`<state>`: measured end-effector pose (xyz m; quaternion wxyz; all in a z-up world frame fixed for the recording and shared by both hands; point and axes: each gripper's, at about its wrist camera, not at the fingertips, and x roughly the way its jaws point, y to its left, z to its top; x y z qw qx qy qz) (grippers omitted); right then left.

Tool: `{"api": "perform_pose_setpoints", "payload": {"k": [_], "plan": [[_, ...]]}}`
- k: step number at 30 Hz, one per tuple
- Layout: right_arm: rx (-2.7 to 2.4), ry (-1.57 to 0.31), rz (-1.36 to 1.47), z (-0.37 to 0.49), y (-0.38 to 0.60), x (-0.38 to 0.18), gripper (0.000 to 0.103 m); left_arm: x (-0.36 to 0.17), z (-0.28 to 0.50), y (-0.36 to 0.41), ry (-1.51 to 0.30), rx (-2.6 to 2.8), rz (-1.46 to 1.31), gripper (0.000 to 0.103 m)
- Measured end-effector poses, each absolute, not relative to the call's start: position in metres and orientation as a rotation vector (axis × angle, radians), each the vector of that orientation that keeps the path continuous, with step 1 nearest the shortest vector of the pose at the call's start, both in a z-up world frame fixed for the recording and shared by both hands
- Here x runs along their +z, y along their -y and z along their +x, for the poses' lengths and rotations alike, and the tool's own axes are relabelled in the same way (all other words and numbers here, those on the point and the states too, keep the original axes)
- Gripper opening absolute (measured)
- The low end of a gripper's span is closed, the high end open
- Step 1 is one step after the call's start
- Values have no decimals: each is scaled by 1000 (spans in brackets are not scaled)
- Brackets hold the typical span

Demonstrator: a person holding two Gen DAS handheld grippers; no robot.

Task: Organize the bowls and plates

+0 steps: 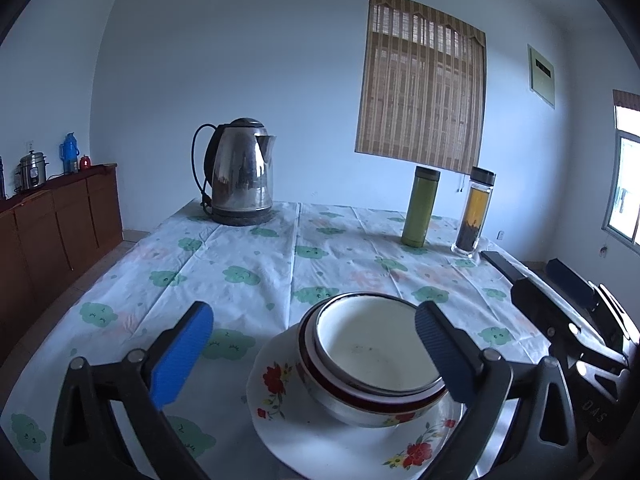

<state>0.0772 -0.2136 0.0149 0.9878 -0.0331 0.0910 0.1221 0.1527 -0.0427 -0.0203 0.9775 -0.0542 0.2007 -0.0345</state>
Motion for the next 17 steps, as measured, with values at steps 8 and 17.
{"api": "perform_pose_setpoints", "payload": {"k": [8, 17], "plan": [[252, -184, -82, 76, 210, 14, 77, -21, 152, 45, -400, -68, -92, 103], [252, -188, -84, 78, 210, 14, 77, -22, 153, 44, -403, -89, -98, 103]]}}
